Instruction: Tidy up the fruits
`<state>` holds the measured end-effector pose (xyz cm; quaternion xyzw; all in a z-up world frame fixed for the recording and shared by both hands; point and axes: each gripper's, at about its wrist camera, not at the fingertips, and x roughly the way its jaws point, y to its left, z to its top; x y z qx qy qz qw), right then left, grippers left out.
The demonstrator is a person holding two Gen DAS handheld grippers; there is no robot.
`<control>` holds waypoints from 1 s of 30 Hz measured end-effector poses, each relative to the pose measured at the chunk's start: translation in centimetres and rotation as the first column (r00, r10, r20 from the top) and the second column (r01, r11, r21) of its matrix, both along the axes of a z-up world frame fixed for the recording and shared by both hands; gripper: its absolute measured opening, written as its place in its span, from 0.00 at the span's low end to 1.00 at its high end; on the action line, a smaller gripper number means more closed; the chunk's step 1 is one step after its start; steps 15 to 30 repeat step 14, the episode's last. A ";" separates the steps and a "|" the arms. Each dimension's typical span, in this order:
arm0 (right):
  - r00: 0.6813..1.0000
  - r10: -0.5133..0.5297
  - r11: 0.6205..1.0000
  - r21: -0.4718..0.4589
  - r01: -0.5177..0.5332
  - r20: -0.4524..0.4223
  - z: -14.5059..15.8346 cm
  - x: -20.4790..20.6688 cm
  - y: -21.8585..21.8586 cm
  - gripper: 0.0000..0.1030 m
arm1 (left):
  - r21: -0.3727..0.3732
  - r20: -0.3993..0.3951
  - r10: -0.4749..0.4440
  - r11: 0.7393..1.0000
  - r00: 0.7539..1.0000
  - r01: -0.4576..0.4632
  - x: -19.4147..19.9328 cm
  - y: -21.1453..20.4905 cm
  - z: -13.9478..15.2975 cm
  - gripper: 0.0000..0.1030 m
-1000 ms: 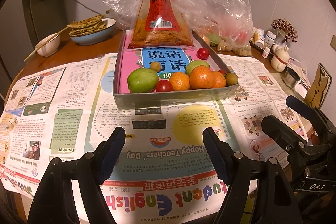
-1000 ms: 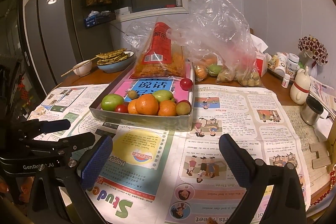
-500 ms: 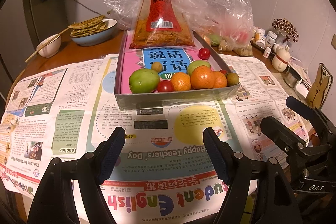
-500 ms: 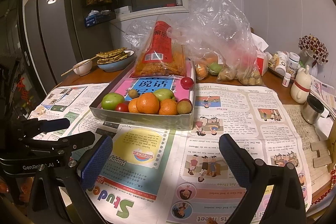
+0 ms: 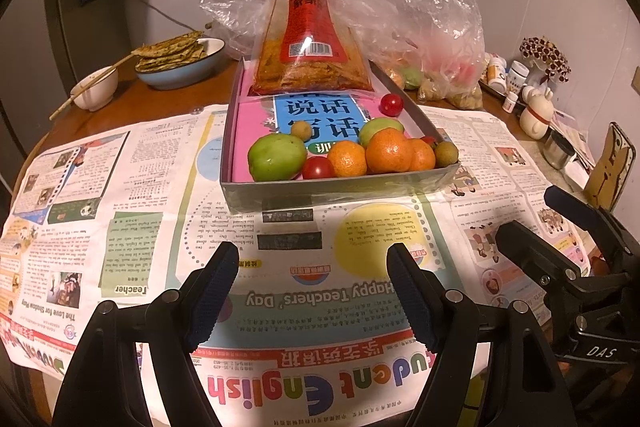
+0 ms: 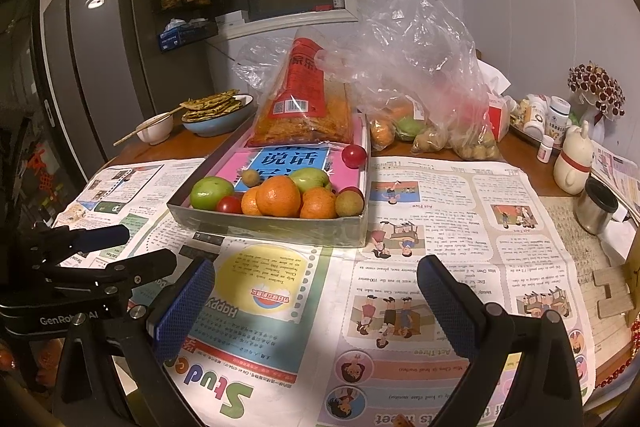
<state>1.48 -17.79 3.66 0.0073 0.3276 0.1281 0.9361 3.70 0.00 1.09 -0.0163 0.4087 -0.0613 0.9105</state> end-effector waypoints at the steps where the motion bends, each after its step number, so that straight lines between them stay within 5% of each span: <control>1: 1.000 -0.002 1.000 0.001 0.002 -0.002 -0.1 0.1 0.0 0.99 | 0.002 0.000 0.000 1.000 1.000 0.000 0.0 0.0 0.0 0.75; 14: 0.997 -0.069 0.997 0.025 0.069 -0.029 -0.3 2.7 -3.0 0.99 | -0.011 -0.004 0.092 0.996 0.996 -0.092 1.9 3.4 0.0 0.76; 30: 0.997 -0.069 0.997 0.025 0.069 -0.029 -0.3 2.7 -3.0 0.99 | -0.011 -0.004 0.092 0.996 0.996 -0.092 1.9 3.4 0.0 0.76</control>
